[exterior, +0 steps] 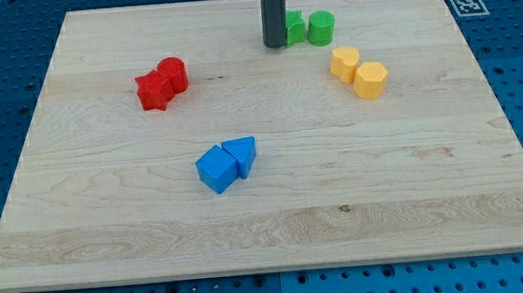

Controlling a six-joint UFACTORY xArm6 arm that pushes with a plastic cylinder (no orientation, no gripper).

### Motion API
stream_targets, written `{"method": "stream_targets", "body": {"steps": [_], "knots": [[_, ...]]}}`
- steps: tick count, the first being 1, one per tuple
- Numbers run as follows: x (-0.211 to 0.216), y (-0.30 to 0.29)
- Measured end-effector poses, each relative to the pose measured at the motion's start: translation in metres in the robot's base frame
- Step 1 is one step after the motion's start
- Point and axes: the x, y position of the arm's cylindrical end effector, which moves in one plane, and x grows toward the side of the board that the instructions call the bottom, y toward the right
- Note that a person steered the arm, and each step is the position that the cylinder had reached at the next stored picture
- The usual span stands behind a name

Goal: Place the heart to the left of the hexagon

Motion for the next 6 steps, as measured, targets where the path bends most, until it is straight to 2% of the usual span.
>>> {"method": "stream_targets", "body": {"steps": [1, 4, 6], "knots": [[0.022, 0.012], [0.030, 0.075], [0.081, 0.114]]}}
